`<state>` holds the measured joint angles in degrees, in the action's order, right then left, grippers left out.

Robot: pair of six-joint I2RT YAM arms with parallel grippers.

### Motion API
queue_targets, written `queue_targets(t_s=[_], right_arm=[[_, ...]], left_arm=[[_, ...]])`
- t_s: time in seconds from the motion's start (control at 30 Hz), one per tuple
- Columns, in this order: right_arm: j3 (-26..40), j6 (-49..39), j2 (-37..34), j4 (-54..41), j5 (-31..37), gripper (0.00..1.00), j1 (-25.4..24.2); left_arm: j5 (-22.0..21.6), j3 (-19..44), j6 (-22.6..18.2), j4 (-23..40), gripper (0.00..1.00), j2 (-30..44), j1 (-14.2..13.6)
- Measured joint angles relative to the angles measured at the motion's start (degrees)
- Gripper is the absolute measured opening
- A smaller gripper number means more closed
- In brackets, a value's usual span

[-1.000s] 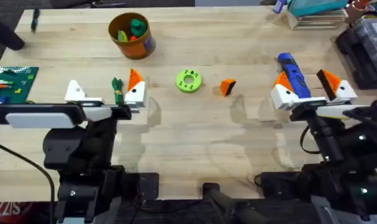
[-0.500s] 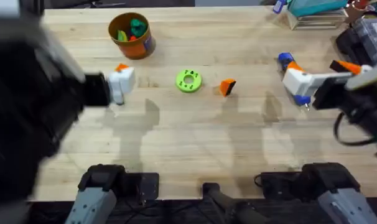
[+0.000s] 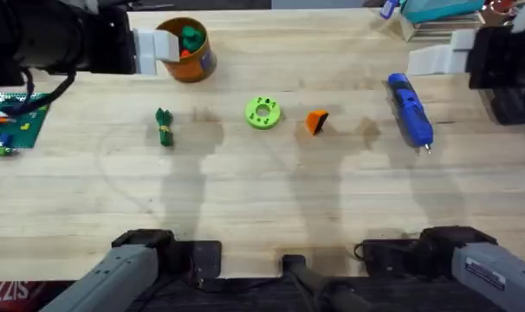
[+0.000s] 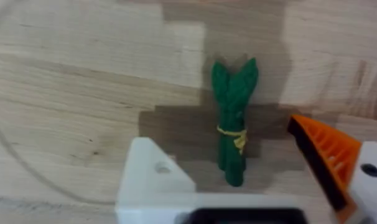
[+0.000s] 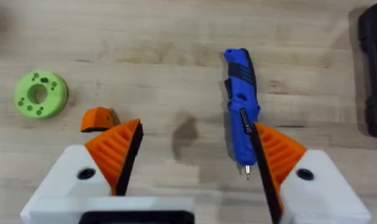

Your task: Pick up the gripper from the table and insert it into the empty holder that is missing its gripper. Then pick up a screw, insert it into the mounting hole, and use the screwdriver to tighten it. Finally, clean up the table by picking up the vegetable and placing it into the bucket.

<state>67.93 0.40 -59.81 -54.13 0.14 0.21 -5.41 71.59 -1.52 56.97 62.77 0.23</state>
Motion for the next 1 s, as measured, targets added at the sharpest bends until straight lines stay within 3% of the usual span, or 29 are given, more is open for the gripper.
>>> queue_targets(t_s=[0.13,0.27,0.5,0.63,0.9,0.97,1.0], right_arm=[[0.08,0.00,-1.96,-0.60,0.00,0.993,0.00],[0.08,0.00,-3.63,-0.60,0.00,0.993,0.00],[0.08,0.00,-4.51,-0.63,0.00,0.993,0.00],[0.08,0.00,-4.51,-0.63,0.00,0.993,0.00],[0.08,0.00,-4.49,-0.63,0.02,0.993,0.00],[0.08,0.00,-4.50,-0.66,0.00,0.993,0.00],[0.08,0.00,-4.51,-0.66,0.01,0.993,0.00]], left_arm=[[0.01,-0.04,0.32,3.18,0.985,1.62,0.82],[-0.02,-2.24,1.35,4.25,0.985,5.17,4.46],[2.83,-17.29,2.26,-8.86,0.984,12.92,9.71],[4.43,-22.93,3.32,-15.50,0.985,16.37,10.34],[6.69,-23.61,3.87,-20.83,0.989,25.04,10.36],[7.44,-23.33,3.93,-21.04,0.955,25.71,10.39],[8.15,-23.27,4.14,-21.01,0.868,25.87,10.46]])
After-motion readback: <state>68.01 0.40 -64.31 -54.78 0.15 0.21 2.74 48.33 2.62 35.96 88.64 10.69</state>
